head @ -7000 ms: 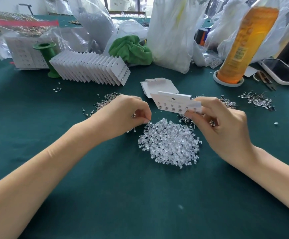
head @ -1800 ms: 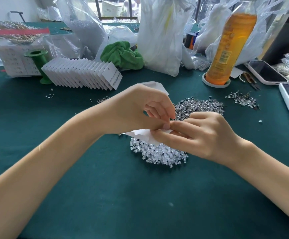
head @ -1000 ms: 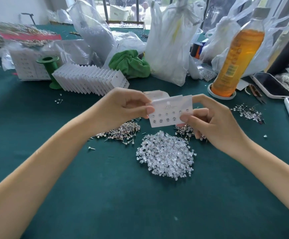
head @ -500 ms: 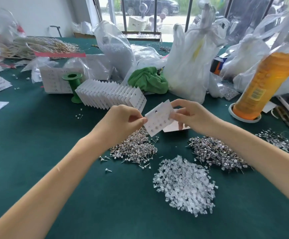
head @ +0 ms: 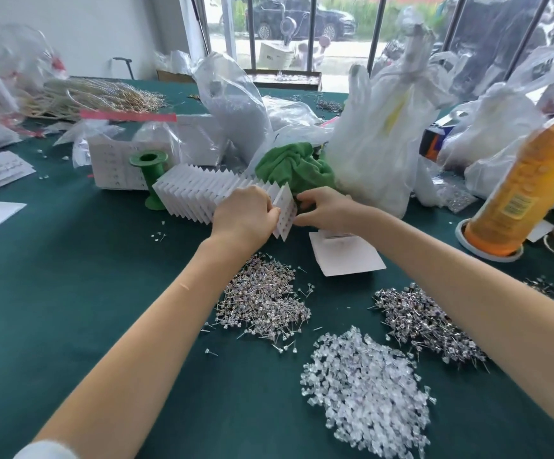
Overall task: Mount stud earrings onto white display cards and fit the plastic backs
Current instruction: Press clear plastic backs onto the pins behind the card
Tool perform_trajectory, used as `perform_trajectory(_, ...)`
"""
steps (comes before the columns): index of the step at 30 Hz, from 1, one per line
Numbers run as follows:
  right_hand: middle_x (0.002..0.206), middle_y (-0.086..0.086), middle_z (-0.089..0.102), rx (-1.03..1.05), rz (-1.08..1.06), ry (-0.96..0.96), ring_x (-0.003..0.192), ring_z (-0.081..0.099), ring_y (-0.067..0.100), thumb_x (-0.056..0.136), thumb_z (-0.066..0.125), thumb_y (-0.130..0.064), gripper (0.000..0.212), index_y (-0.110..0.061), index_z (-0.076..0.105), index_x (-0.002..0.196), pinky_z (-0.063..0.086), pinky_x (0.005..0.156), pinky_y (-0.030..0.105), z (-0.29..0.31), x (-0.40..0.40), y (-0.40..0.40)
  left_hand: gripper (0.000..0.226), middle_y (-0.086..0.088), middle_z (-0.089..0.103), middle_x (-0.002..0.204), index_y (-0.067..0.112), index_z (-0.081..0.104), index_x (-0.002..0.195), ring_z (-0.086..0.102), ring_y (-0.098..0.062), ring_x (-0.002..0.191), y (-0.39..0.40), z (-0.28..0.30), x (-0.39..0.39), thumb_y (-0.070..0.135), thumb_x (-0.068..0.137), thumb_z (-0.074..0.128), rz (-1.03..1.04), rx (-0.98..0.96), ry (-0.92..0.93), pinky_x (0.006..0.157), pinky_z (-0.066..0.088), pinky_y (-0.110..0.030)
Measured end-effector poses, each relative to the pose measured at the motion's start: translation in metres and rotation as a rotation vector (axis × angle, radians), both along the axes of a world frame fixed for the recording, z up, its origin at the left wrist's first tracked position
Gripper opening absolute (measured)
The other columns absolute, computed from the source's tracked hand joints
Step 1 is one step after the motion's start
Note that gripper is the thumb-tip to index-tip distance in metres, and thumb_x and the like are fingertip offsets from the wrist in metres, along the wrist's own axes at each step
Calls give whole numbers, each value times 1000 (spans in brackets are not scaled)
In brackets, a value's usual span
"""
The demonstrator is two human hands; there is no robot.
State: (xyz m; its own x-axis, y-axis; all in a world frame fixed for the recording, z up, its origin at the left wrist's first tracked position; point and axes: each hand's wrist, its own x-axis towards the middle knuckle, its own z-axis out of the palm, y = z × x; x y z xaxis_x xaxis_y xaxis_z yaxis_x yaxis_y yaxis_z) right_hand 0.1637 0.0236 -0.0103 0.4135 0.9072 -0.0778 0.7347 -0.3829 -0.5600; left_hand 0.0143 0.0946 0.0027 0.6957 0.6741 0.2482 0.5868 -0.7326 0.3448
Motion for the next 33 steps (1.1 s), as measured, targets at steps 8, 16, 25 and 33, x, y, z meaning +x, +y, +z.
perform_trajectory(8, 98, -6, 66, 6, -33, -202, 99, 55, 18, 76, 70, -56, 40, -24, 65, 98, 24, 82, 39, -7, -16, 4, 32, -8, 67, 89, 9, 66, 91, 63, -25, 84, 0, -1, 2, 38, 93, 54, 64, 180, 55, 68, 47, -30)
perform_trajectory(16, 148, 6, 35, -23, -99, -167, 135, 32, 27, 79, 67, -59, 81, -19, 40, 144, 21, 109, 42, -2, -13, -8, 55, -4, 55, 71, 12, 52, 69, 55, -23, 71, 4, 12, -2, 63, 87, 47, 126, 153, 170, 61, 38, -29)
perform_trajectory(25, 120, -6, 65, 71, 86, -609, 112, 52, 18, 90, 55, -50, 39, -22, 67, 115, 33, 96, 34, 15, -10, -104, 30, 2, 61, 74, 20, 62, 70, 61, -19, 77, -31, 32, -1, 43, 88, 59, -331, 157, 106, 71, 47, -29)
perform_trajectory(33, 132, 0, 55, -35, 206, -793, 126, 38, 22, 88, 58, -51, 43, -23, 65, 121, 25, 103, 33, 4, -19, -128, 47, 1, 61, 118, 25, 58, 125, 57, -20, 107, -56, 3, 7, 46, 84, 64, -549, 101, 335, 81, 43, -28)
